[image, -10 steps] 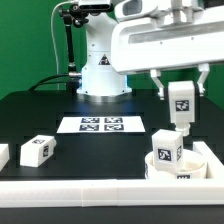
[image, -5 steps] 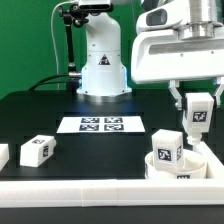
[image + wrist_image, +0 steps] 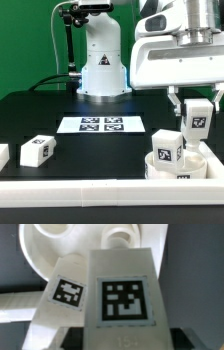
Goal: Assemble stool
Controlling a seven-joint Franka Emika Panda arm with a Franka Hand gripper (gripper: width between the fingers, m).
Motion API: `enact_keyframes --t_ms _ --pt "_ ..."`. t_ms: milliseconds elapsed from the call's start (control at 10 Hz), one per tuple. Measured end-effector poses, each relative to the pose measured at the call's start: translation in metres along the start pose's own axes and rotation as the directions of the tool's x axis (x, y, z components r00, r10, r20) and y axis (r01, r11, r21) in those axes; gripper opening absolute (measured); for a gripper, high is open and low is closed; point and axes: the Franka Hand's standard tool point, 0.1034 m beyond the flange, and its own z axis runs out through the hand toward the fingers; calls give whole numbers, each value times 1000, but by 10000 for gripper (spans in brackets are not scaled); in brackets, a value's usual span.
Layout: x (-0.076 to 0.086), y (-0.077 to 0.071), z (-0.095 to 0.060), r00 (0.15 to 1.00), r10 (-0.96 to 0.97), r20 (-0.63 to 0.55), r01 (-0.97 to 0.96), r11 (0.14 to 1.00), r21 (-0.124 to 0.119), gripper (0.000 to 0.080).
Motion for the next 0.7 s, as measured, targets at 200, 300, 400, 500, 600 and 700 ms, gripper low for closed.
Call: enact_keyframes --t_ms 200,300,400,500,600,700 --pt "2 0 2 1000 -8 -21 8 1000 1 340" --pt "2 0 2 1000 -8 -21 8 1000 1 340" --pt "2 0 3 1000 -9 -21 9 1000 1 340" --pt "0 -2 4 1000 -12 -18 12 1000 2 340" --pt "-2 -3 6 1000 -14 -16 14 1000 2 340" --pt "-5 -3 9 1000 -17 -10 17 1000 0 340"
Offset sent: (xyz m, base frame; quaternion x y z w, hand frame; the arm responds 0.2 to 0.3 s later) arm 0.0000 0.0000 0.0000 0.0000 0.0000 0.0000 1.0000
